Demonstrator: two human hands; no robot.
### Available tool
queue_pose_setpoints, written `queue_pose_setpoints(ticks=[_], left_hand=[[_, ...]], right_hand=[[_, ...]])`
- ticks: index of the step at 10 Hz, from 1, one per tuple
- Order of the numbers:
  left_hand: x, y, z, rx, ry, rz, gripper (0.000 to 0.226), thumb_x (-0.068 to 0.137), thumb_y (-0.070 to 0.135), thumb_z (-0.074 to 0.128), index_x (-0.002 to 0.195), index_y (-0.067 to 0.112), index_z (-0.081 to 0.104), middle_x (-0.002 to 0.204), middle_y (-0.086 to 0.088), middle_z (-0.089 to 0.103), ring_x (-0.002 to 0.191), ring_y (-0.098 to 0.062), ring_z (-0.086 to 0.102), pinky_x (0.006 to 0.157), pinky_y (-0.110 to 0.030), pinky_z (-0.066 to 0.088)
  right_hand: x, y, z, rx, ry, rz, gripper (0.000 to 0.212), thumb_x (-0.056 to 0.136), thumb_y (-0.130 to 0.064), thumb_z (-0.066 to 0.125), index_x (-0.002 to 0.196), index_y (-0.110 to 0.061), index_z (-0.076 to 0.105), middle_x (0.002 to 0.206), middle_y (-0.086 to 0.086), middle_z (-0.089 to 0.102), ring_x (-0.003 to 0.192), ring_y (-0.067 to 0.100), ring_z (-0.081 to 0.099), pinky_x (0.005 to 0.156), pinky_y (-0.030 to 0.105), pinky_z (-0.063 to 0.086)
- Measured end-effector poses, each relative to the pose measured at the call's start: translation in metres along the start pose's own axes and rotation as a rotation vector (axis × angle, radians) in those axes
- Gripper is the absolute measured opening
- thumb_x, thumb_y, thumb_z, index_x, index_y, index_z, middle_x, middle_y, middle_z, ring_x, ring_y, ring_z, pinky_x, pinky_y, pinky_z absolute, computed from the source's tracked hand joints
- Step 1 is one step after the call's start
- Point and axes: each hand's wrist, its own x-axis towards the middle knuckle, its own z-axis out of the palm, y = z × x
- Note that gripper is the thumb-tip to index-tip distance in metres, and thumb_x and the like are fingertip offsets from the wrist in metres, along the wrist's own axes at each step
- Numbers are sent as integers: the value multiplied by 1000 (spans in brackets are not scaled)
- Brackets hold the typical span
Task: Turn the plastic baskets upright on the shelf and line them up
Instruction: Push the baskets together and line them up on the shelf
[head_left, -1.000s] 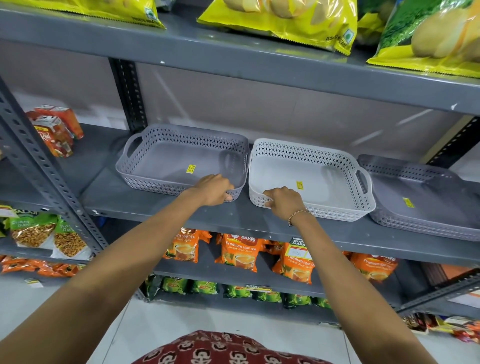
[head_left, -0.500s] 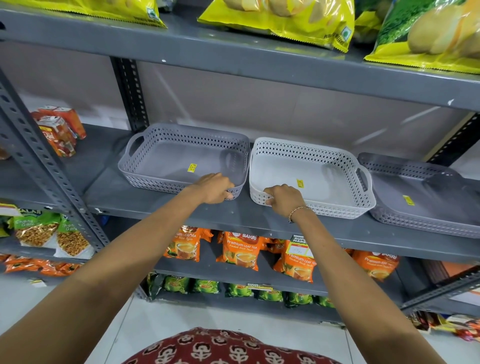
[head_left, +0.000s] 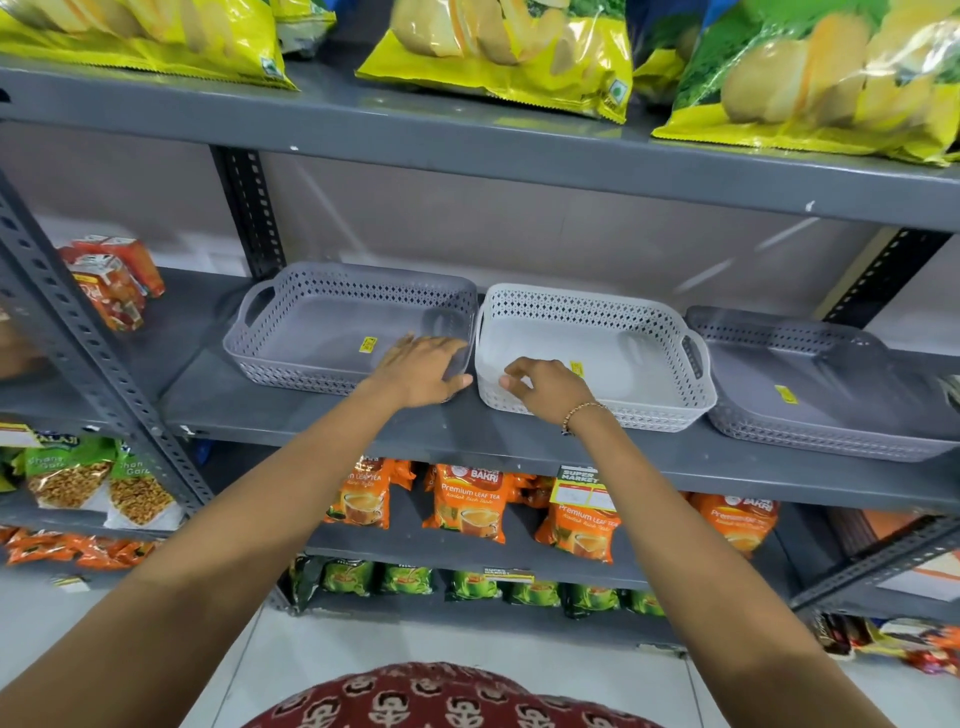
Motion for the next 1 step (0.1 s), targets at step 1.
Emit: queue_pose_setpoints(ticks=[1], left_hand=[[3,11,1,4,55,7,68,92,47,43,148,15,21,157,-8,28,147,-24,19,122,-45,8]], right_hand=[[-10,6,1,-36,216,-19,35,99,-30,36,109,-9,61,113,14,68,102,35,61,84,39,51]])
